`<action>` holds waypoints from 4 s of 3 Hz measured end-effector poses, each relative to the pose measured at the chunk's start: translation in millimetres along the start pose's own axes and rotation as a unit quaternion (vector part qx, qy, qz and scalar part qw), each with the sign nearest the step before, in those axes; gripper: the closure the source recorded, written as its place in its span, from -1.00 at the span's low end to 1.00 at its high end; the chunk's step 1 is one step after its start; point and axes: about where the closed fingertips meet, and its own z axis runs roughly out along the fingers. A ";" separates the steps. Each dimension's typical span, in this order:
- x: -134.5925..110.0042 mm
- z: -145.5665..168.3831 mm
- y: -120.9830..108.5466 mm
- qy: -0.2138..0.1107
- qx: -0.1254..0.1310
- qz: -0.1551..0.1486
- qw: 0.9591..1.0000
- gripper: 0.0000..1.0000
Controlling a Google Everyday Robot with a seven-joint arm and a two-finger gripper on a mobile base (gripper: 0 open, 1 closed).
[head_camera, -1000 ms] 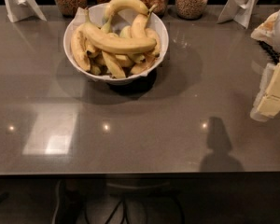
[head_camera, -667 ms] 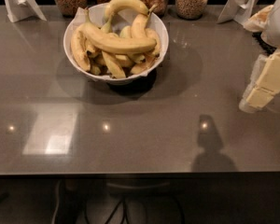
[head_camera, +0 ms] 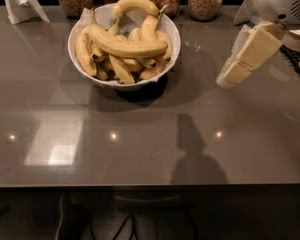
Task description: Pick banana from white bowl
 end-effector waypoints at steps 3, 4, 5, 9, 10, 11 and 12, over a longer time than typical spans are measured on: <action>-79.9 49.6 -31.1 -0.106 -0.021 -0.026 0.994 -1.00; -93.9 75.0 -31.0 -0.098 -0.021 -0.065 0.993 -1.00; -106.4 101.4 -31.0 -0.095 -0.026 -0.091 0.991 -0.80; -128.6 177.4 -34.3 -0.081 -0.037 -0.124 0.988 -0.50; -126.7 190.5 -34.0 -0.074 -0.043 -0.121 0.989 -0.40; -122.4 200.3 -36.0 -0.066 -0.045 -0.120 0.990 -0.36; -117.4 209.1 -36.7 -0.054 -0.047 -0.123 0.990 -0.22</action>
Offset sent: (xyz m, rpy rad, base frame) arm 0.0845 0.1293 0.0067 0.2758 -0.0122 0.2403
